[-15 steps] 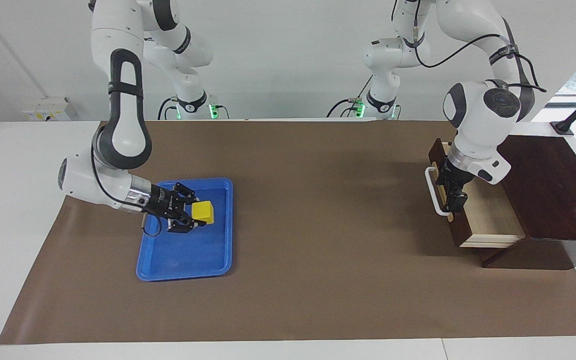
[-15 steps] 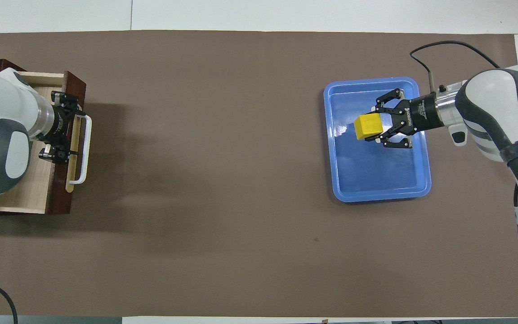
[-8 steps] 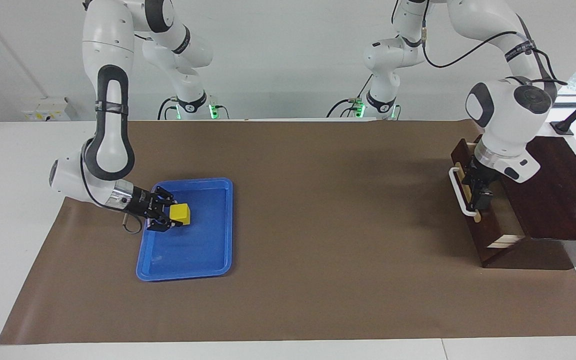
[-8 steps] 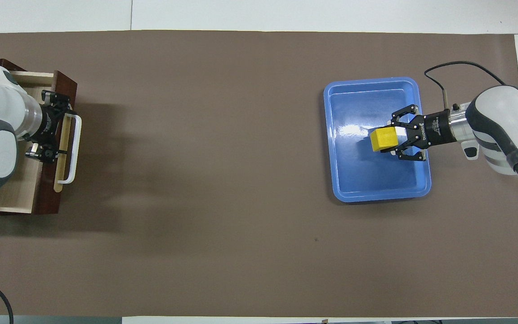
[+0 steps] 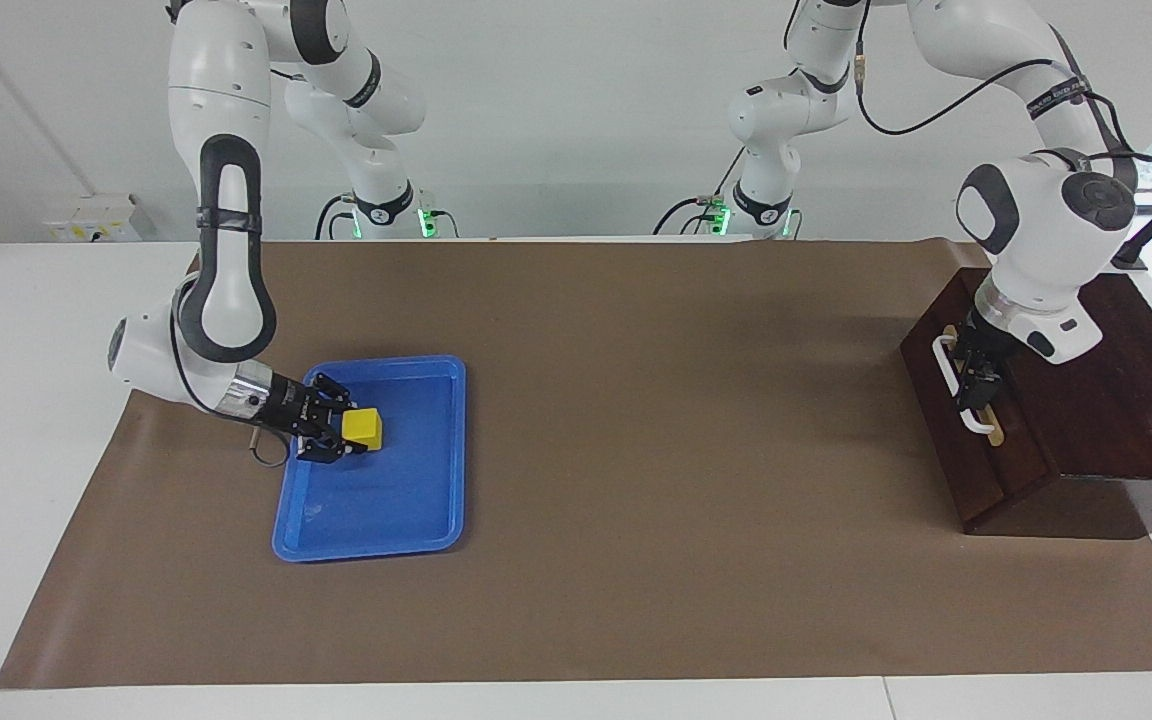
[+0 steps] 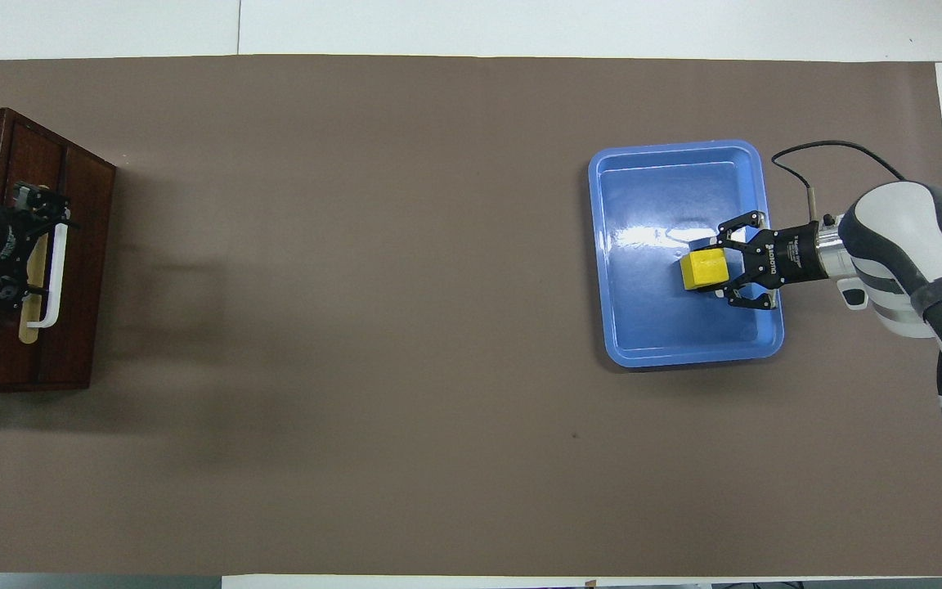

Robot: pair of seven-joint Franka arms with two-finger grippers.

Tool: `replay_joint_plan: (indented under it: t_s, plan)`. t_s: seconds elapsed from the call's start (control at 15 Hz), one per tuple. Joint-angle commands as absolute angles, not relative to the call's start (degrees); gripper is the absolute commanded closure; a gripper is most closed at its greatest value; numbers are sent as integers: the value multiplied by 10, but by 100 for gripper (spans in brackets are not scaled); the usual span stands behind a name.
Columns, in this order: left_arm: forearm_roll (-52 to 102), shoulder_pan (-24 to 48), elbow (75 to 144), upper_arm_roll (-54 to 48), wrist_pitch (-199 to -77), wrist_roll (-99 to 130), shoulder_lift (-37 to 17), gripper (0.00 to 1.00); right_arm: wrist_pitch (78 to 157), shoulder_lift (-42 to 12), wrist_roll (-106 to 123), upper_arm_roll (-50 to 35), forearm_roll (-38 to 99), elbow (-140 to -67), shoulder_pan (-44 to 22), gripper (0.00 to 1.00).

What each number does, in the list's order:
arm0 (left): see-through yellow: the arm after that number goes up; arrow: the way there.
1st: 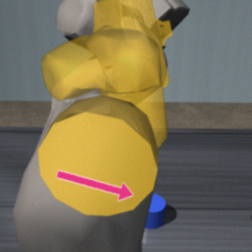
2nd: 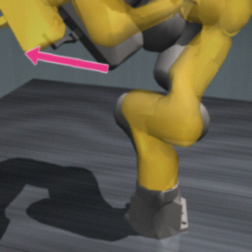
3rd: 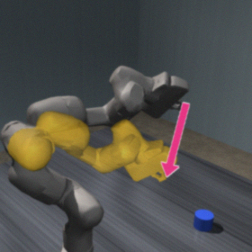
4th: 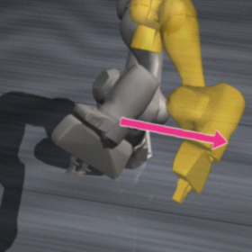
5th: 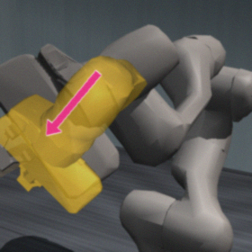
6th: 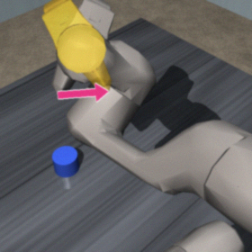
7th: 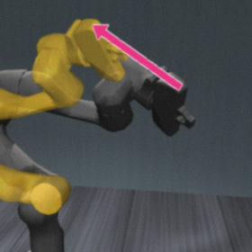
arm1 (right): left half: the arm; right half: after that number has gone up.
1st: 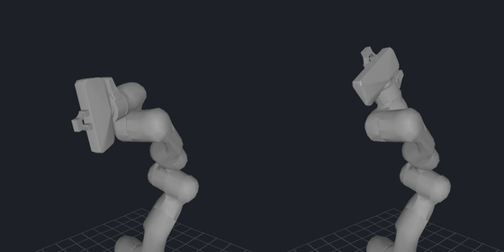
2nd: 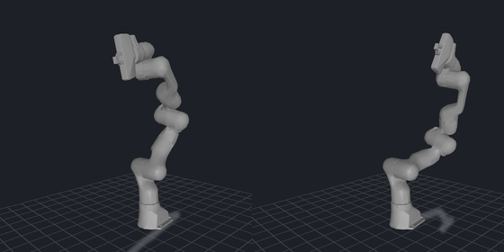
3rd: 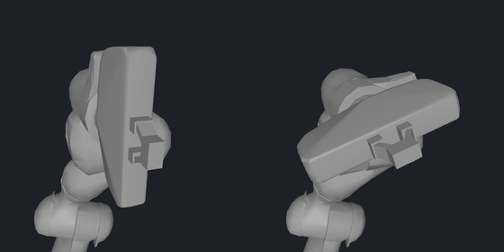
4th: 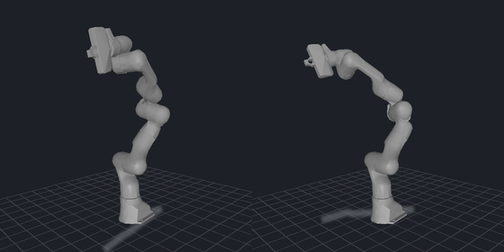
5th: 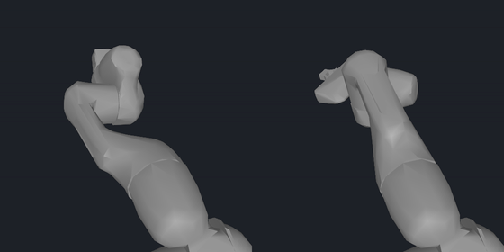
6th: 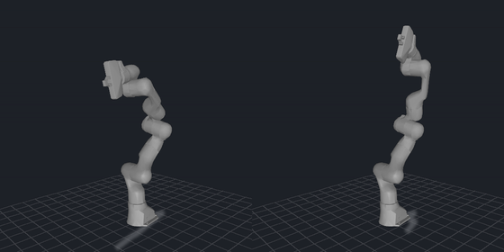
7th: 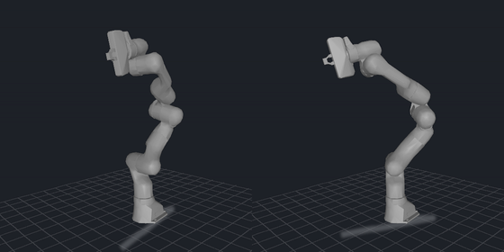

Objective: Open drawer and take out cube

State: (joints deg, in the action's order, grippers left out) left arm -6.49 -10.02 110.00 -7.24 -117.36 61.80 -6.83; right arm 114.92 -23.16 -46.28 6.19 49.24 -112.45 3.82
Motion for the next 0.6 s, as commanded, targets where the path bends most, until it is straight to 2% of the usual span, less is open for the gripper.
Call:
replay_joint_plan:
  t_s: [0.0,0.2,0.33,0.4,0.47,0.53]
  plan:
    - [-71,-35,1086,-66,-1115,613,-43,0,1159,-218,-475,57,520,-1138,33,100]
    - [-69,-20,1073,-69,-1064,600,-5,0,1165,-218,-474,57,522,-1140,29,100]
    - [-69,-20,1071,-74,-1024,512,13,0,1173,-217,-475,56,525,-1143,24,100]
    - [-69,-17,1057,-76,-1000,450,19,0,1173,-217,-477,57,526,-1143,18,88]
    - [-66,-16,1032,-76,-958,393,18,0,1174,-217,-477,57,525,-1143,18,19]
    - [-55,-15,1008,-76,-925,351,17,0,1171,-217,-479,57,525,-1140,17,0]
